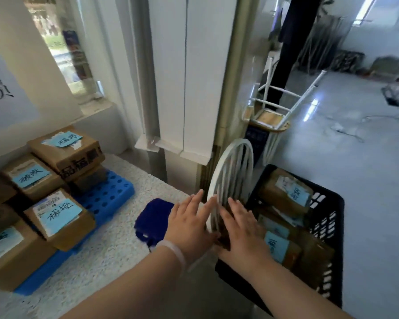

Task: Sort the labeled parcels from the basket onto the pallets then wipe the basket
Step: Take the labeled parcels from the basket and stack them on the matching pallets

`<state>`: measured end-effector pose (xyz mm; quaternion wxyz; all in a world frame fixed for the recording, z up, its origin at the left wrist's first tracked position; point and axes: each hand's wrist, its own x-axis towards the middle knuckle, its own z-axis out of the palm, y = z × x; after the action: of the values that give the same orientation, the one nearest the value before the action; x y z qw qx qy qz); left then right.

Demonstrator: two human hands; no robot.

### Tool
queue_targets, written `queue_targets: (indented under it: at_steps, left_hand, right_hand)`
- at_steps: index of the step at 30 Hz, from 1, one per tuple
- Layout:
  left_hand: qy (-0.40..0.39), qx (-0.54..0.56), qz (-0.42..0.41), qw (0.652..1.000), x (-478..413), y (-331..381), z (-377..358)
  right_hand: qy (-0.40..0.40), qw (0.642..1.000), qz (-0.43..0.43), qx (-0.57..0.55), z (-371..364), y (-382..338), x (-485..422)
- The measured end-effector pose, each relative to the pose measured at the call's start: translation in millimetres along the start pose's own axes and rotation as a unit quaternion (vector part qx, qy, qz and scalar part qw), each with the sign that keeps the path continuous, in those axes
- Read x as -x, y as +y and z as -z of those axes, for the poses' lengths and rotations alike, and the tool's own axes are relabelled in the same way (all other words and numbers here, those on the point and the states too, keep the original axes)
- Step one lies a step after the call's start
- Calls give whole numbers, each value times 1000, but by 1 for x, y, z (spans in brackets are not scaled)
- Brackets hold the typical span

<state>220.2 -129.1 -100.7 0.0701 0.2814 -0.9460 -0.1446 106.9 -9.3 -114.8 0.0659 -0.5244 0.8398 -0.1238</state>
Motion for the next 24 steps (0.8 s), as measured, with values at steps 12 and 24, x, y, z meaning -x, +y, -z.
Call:
queue_targets:
  at_steps: [12,24]
  left_hand:
    - [-83,22,-49,995,-88,130,-66]
    - [-171,75,54,981,-204,209,-155]
  right_hand:
    - [-43,981,-179,-61,36,171,27]
    - [-79,944,-283,-150,20,328,-12]
